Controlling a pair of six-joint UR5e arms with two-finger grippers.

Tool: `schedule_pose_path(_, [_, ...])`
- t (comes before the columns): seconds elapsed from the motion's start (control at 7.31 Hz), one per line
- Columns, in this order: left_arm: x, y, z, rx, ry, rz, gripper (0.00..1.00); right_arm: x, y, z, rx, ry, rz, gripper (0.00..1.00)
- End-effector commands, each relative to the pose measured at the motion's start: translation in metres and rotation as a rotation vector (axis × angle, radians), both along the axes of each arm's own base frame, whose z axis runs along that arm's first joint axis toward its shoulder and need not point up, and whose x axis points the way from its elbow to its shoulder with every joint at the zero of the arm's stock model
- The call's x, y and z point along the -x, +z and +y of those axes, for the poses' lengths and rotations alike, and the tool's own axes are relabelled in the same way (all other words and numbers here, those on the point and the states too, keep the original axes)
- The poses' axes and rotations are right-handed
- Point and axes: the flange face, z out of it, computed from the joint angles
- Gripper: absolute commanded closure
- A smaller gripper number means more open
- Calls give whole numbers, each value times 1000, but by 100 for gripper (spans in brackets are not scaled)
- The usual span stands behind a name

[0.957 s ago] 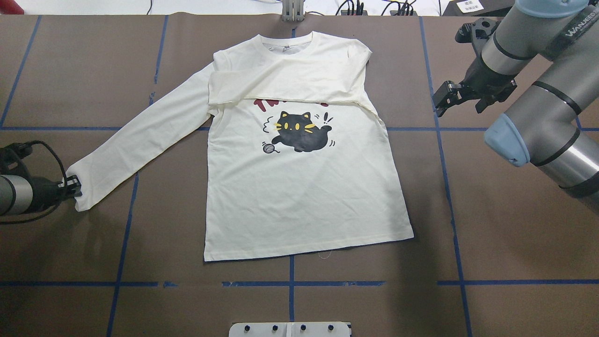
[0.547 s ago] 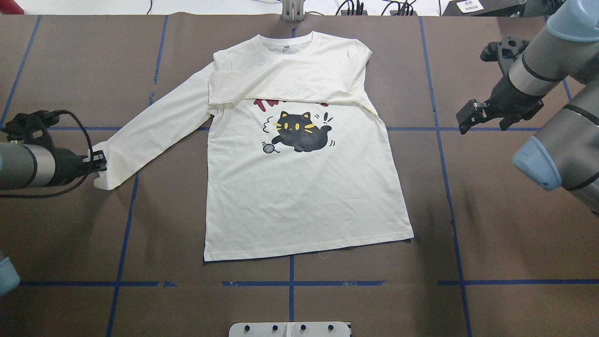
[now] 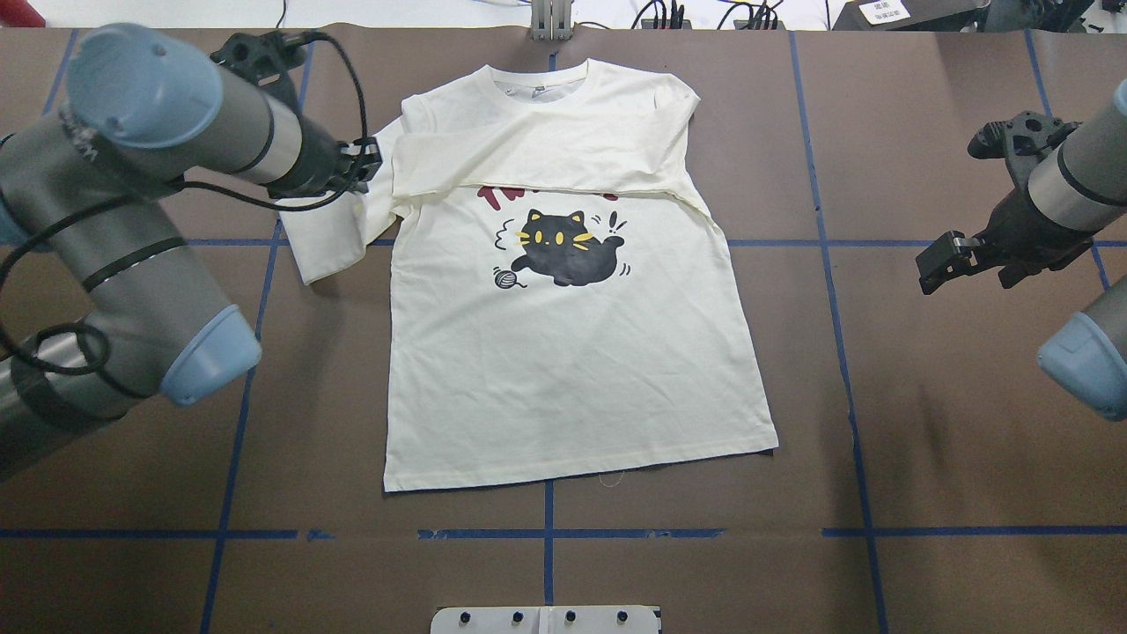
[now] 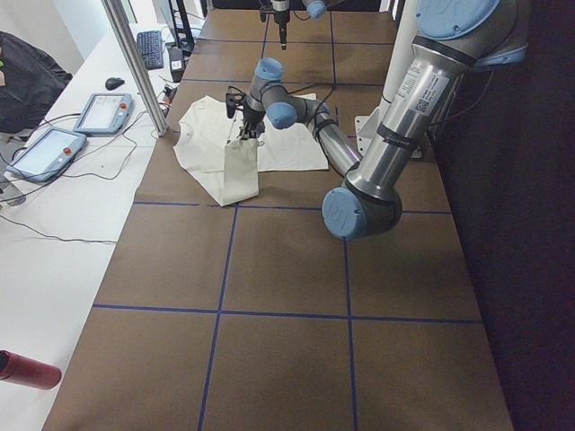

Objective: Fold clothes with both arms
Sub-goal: 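Carry the sleeve with the left gripper across toward the collar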

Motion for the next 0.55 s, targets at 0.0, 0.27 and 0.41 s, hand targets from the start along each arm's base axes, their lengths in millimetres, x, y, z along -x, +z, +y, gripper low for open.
schedule_pose_path(0.0, [-20, -142, -47, -28, -45, 161, 100, -2, 7, 3, 10, 1, 9, 0])
schedule_pose_path(0.27, [-33, -169, -66, 22, -42, 314, 100, -2, 8, 2, 11, 1, 10, 0])
schedule_pose_path(0.41, [-58, -172, -84, 51, -43, 318, 100, -2, 8, 2, 11, 1, 10, 0])
